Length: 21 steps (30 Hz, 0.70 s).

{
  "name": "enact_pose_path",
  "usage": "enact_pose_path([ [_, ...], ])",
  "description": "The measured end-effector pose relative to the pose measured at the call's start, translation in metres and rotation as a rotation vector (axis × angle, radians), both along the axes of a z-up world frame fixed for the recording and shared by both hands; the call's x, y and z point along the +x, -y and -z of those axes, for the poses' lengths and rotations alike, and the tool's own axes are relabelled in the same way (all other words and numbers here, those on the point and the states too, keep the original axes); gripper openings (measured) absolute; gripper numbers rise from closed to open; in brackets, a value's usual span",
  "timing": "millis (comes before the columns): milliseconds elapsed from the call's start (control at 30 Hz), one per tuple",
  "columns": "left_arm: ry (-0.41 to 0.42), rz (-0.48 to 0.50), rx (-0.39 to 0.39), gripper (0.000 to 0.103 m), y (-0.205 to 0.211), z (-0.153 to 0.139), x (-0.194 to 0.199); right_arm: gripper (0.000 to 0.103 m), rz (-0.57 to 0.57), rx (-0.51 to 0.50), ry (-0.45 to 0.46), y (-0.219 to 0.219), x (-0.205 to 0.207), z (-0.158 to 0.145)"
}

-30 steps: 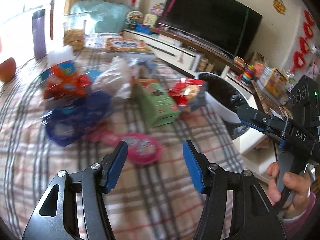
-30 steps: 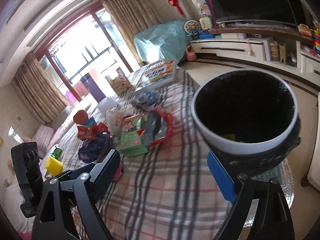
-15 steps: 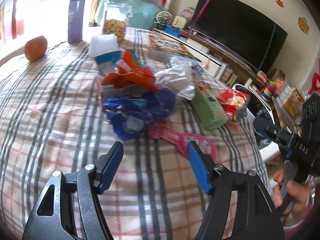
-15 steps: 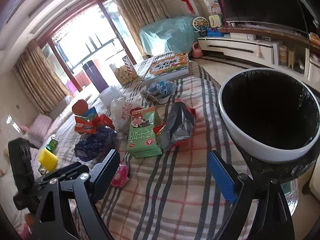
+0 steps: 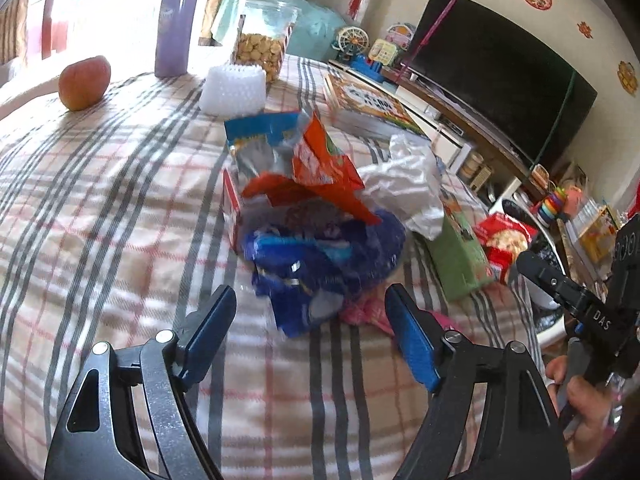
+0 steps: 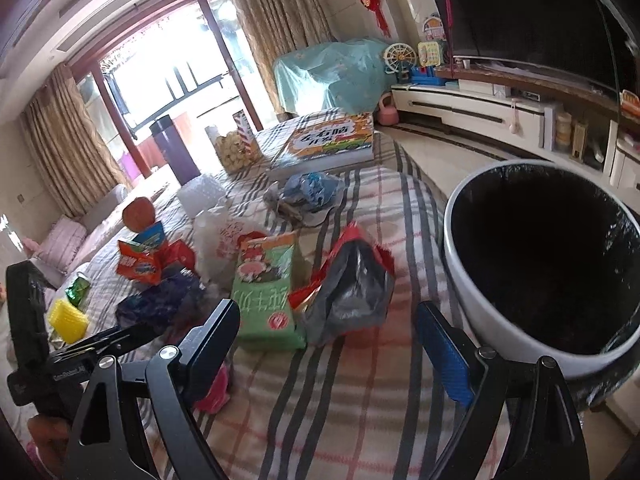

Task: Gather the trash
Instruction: 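Grasp the blue wrapper with the left tool while the right tool grasps the red chip bag, then carry both wrappers over the white bin and open both tools to drop them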

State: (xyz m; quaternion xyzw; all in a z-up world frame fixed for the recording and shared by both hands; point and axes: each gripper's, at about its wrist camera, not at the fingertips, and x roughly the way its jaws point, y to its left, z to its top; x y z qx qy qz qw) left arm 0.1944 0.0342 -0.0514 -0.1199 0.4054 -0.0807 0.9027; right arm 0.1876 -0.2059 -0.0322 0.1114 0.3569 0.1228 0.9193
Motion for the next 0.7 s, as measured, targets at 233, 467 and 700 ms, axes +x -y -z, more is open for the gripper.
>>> enact_pose_path([
  [233,0.016,0.022,0.013,0.049,0.003,0.001,0.005,0.038,-0.015,-0.023,-0.030,-0.005,0.014,0.012],
  [467,0.054,0.038,0.041,0.038,0.010,-0.008,-0.009,0.018,-0.018,-0.011,0.001,0.002,-0.002,0.007],
  [700,0.091,0.061,0.012,0.038,0.018,-0.024,-0.023,0.016,-0.003,0.022,0.030,0.016,-0.019,-0.006],
])
